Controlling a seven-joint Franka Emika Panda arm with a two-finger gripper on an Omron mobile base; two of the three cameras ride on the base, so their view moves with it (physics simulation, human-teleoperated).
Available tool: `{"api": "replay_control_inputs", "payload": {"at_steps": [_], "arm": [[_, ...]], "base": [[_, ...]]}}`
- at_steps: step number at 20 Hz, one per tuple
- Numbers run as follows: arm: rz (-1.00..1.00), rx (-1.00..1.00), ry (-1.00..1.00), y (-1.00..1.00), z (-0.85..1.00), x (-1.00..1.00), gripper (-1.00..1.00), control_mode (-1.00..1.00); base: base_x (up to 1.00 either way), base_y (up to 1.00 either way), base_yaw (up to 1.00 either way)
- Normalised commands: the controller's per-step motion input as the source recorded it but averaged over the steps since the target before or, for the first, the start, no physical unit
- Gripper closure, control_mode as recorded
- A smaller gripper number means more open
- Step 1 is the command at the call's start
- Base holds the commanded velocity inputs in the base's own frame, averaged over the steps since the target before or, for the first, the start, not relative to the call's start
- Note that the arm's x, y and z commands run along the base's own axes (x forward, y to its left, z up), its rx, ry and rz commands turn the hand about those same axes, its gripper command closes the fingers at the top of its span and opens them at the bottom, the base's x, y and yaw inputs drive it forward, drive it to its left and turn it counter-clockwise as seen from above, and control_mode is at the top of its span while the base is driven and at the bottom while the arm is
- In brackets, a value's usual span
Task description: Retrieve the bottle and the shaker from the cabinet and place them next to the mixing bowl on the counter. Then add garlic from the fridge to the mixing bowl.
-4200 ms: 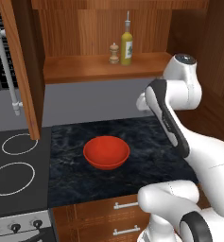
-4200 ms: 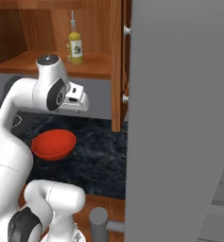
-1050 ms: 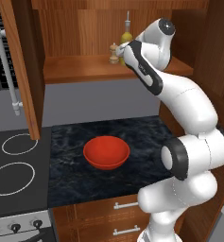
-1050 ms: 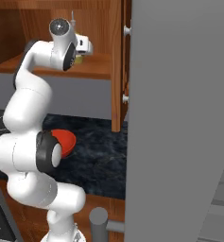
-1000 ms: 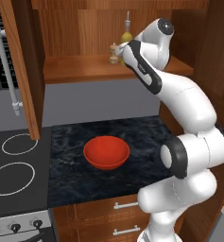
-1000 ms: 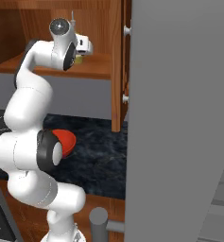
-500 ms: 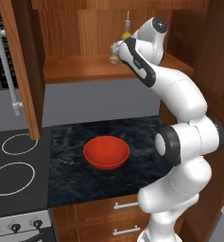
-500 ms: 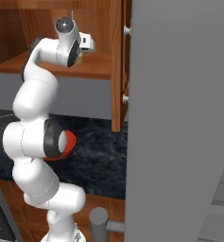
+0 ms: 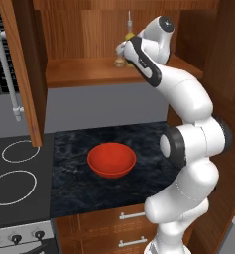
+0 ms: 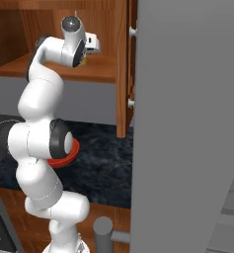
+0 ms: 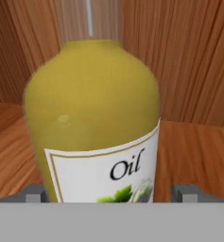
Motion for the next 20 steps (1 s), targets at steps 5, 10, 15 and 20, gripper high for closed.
{"api": "replay_control_inputs", "payload": {"at_steps": [5, 10, 15, 20], "arm": [[0.02, 0.00, 0.00, -0.03, 0.00, 0.00, 1.00, -1.00], [0.00, 0.00, -0.02, -0.09, 0.00, -0.28, 1.00, -1.00], [-0.03, 0.00, -0.08, -0.09, 0.00, -0.86, 1.00, -1.00], [-0.12, 0.00, -0.04, -0.33, -0.21, -1.00, 1.00, -1.00]], "base": [[0.00, 0.00, 0.00], [0.00, 0.00, 0.00], [0.00, 0.00, 0.00], [0.00, 0.00, 0.00]]}}
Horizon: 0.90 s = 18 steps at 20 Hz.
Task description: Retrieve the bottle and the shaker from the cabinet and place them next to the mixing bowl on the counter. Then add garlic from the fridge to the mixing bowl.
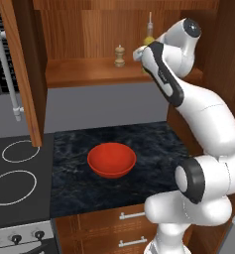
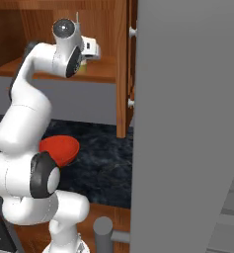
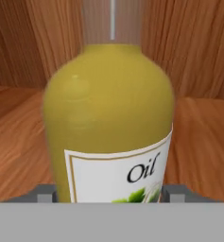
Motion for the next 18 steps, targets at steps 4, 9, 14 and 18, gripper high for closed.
{"api": "replay_control_inputs", "payload": {"at_steps": [4, 9, 14, 18], "arm": [[-0.18, 0.00, 0.00, -0.14, 0.01, -0.97, 1.00, -1.00], [-0.22, 0.00, 0.00, -0.01, 0.11, -1.00, 1.00, -1.00], [-0.18, 0.00, -0.07, -0.12, -0.14, -0.97, 1.00, -1.00], [-0.15, 0.00, -0.08, -0.26, -0.46, -0.86, 1.00, -1.00]], "base": [[0.00, 0.00, 0.00], [0.00, 0.00, 0.00], [0.00, 0.00, 0.00], [0.00, 0.00, 0.00]]}}
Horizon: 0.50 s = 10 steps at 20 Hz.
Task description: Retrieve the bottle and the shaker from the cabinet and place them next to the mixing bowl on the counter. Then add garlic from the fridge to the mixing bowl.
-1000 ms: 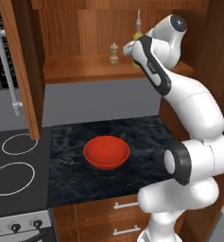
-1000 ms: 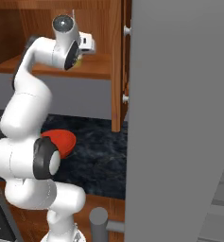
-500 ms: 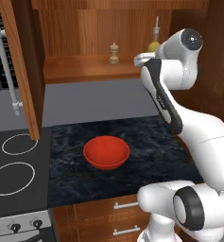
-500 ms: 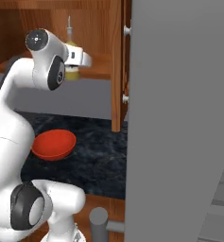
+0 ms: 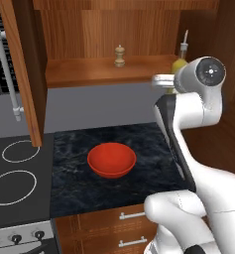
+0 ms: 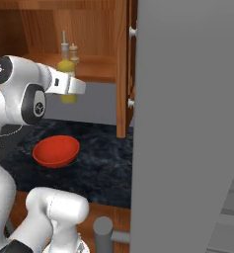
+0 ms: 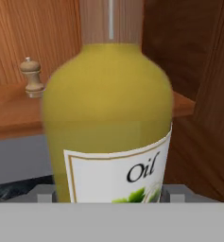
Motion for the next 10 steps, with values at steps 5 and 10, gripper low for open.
{"api": "replay_control_inputs", "payload": {"at_steps": [5, 10], "arm": [[-0.05, 0.00, -0.03, -0.16, -0.81, -0.68, 1.00, -1.00], [0.00, -0.02, 0.00, 0.00, -0.84, -0.25, 1.00, -1.00]], "base": [[0.00, 0.00, 0.00], [0.00, 0.00, 0.00]]}}
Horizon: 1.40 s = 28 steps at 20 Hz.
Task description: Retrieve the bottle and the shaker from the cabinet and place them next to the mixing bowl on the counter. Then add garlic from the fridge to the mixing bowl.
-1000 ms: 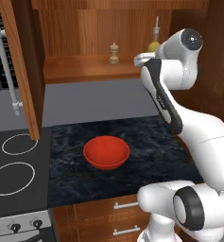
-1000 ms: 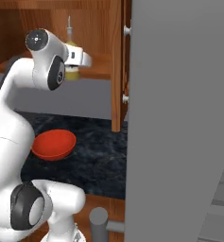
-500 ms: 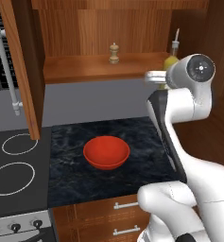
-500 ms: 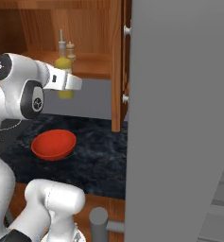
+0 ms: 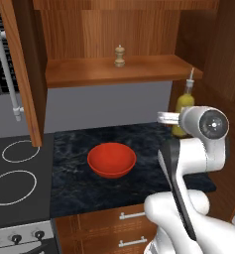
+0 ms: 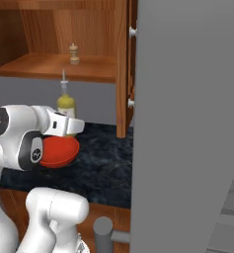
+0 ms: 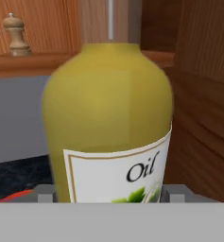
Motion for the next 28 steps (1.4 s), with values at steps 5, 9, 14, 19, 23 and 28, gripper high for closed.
{"api": "replay_control_inputs", "payload": {"at_steps": [5, 9, 14, 19, 23, 28], "arm": [[0.03, -0.03, 0.00, 0.00, -0.76, 0.00, 1.00, -1.00], [0.05, -0.02, 0.00, -0.02, -0.66, 0.00, 1.00, -1.00], [0.10, 0.00, 0.00, -0.11, -0.67, 0.15, 1.00, -1.00], [0.15, 0.00, 0.00, -0.06, -0.59, 0.41, 1.00, -1.00], [0.20, 0.00, -0.03, 0.00, -0.49, 0.53, 1.00, -1.00], [0.18, 0.00, -0.07, 0.00, -0.57, 0.38, 1.00, -1.00]], "base": [[0.00, 0.00, 0.00], [0.00, 0.00, 0.00], [0.00, 0.00, 0.00], [0.00, 0.00, 0.00], [0.00, 0.00, 0.00], [0.00, 0.00, 0.00]]}}
